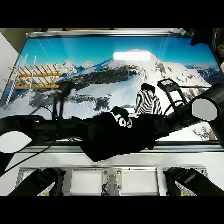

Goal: Fold the clothes and pants, and hang the long-sleeved shirts on hangers.

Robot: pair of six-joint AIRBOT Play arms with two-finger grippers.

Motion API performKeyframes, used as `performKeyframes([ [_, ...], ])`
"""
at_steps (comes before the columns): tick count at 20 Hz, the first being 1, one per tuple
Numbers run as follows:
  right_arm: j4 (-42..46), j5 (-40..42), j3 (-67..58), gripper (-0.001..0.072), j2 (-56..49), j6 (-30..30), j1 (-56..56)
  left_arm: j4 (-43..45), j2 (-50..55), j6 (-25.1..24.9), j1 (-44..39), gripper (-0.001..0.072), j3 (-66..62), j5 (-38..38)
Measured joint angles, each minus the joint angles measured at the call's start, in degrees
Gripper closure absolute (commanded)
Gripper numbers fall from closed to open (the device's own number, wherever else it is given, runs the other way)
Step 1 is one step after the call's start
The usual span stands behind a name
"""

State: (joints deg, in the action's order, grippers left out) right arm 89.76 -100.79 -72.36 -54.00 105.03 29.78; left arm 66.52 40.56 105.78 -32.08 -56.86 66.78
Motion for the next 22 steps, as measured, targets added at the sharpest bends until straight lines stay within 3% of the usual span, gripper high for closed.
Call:
performKeyframes([
  [6, 0.00, -0.17, 0.00, 0.0680, -0.09, 0.00, 0.00, 2.89, 2.86, -7.19, 18.75, 0.0009, -1.07, 0.28],
  [13, 0.00, -0.13, 0.00, 0.0681, -0.09, -0.02, 0.00, 12.24, 16.50, -13.81, 40.52, 0.0011, -5.11, -3.43],
  [22, 0.00, -0.11, 0.00, 0.0680, -0.09, -0.02, 0.00, 32.13, 43.85, -14.86, 50.05, 0.0011, -21.62, -12.92],
])
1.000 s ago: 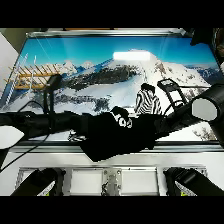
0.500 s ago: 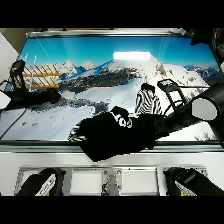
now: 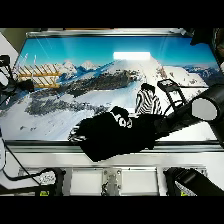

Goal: Fold the clothes and pants, and hang the long-sleeved shirts on hangers.

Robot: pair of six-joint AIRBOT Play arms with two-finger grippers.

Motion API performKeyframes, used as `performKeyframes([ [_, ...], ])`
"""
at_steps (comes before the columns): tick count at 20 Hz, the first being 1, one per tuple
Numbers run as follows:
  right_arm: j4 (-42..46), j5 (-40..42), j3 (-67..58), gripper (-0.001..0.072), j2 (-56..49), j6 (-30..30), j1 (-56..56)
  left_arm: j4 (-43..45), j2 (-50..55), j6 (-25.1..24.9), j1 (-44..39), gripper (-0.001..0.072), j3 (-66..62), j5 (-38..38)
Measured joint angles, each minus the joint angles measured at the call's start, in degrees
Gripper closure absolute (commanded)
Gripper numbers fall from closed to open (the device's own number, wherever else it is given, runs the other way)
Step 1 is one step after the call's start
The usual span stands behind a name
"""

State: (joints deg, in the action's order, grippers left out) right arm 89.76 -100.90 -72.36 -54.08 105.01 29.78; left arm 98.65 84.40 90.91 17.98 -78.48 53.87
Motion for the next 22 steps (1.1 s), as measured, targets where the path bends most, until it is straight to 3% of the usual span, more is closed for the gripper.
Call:
performKeyframes([
  [9, 0.00, 0.00, 0.00, 0.0680, -0.02, -0.02, 0.00, 8.74, 22.05, -0.17, 0.92, 0.0011, -14.75, -0.26],
  [20, -0.02, 0.00, 0.00, 0.0680, -0.02, -0.02, 0.00, 9.97, 30.14, 0.04, 2.73, 0.0013, -19.19, 1.84],
  [21, 0.00, 0.00, 0.00, 0.0680, -0.02, -0.02, 0.00, 9.99, 30.36, 0.04, 2.69, 0.0045, -19.21, 1.99],
  [22, -0.02, 0.00, 0.00, 0.0680, -0.02, -0.02, 0.00, 9.94, 30.53, 0.07, 2.67, 0.0208, -19.26, 1.99],
])
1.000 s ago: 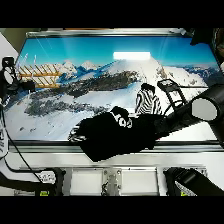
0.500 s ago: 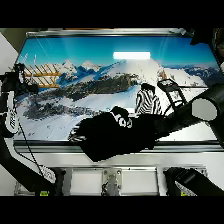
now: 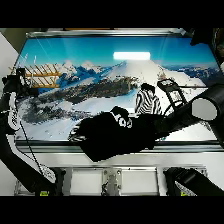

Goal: Fold the clothes and pants, and hang the long-sleeved shirts on hangers.

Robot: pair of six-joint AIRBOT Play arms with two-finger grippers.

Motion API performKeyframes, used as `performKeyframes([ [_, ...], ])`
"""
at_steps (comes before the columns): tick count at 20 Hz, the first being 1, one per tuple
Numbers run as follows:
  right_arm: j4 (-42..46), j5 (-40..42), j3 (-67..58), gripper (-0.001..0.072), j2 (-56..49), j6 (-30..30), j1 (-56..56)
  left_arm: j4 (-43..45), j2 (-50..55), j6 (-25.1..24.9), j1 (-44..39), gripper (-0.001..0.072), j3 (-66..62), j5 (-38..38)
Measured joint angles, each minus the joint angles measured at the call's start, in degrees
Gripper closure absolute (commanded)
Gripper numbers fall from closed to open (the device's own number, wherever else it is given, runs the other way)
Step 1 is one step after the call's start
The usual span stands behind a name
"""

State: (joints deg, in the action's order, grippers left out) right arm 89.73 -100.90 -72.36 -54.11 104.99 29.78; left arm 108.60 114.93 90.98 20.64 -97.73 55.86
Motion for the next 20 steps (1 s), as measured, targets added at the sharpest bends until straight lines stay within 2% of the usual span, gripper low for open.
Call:
performKeyframes([
  [1, 0.00, 0.00, 0.00, 0.0680, 0.00, 0.00, 0.00, -0.37, 0.15, -0.02, -0.02, 0.0277, 0.00, -0.09],
  [3, 0.02, 0.02, 0.00, 0.0681, 0.00, 0.00, 0.00, -0.33, 0.33, -0.02, -0.09, 0.0280, 0.00, 0.04],
  [4, 0.00, 0.00, 0.00, 0.0680, 0.00, 0.00, 0.00, -0.17, 0.35, 0.00, -0.07, 0.0318, 0.00, 0.17],
  [5, 0.00, 0.00, 0.00, 0.0680, 0.00, 0.00, 0.00, -0.17, 0.39, 0.00, -0.13, 0.0521, -0.02, 0.28],
  [6, 0.02, 0.00, 0.00, 0.0680, 0.00, 0.00, 0.00, 0.17, 0.46, -0.31, -0.26, 0.0586, 0.00, 0.63],
  [9, 0.00, -0.02, 0.00, 0.0680, 0.00, 0.00, 0.00, 0.50, 0.50, -0.39, -0.52, 0.0590, 0.00, 0.87],
  [10, 0.00, 0.00, 0.00, 0.0680, 0.00, 0.00, 0.00, 0.48, 0.50, -0.24, -0.68, 0.0692, 0.00, 0.94],
  [16, 0.00, -0.02, 0.00, 0.0680, 0.00, 0.00, 0.00, -0.52, -0.79, -0.04, -1.38, 0.0692, 0.07, 2.25],
  [20, 0.00, 0.00, 0.00, 0.0680, 0.00, 0.00, 0.00, -0.92, -5.99, -0.07, -1.70, 0.0692, 0.02, 3.19],
])
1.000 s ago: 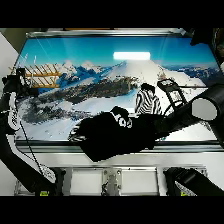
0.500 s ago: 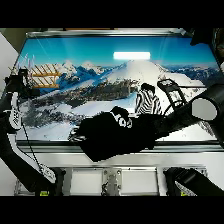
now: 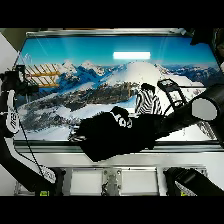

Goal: Fold the clothes and pants, and hang the long-sleeved shirts on hangers.

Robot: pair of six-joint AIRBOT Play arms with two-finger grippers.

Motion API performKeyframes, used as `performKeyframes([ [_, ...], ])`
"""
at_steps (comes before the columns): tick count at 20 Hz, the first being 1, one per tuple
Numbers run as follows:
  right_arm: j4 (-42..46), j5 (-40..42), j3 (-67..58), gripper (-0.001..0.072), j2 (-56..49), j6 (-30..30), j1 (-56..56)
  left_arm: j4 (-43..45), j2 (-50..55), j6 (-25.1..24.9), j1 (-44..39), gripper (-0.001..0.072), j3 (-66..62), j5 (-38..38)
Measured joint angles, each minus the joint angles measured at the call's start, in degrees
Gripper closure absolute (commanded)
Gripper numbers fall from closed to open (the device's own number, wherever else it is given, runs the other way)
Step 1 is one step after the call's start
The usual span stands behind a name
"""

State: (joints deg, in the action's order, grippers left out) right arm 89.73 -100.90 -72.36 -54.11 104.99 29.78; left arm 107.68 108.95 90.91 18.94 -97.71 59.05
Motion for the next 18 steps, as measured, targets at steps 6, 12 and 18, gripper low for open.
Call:
performKeyframes([
  [6, 0.02, 0.00, 0.00, 0.0680, 0.00, -0.02, 0.00, 0.48, -11.89, -1.99, -3.43, 0.0691, 0.00, 2.62],
  [12, 0.02, 0.00, 0.00, 0.0680, 0.00, -0.02, 0.00, -5.92, -25.16, -14.40, -11.96, 0.0691, 0.00, 8.50],
  [18, 0.00, 0.00, 0.00, 0.0680, 0.00, -0.02, 0.00, -30.01, -35.17, -46.01, -16.33, 0.0691, -0.02, 26.75],
])
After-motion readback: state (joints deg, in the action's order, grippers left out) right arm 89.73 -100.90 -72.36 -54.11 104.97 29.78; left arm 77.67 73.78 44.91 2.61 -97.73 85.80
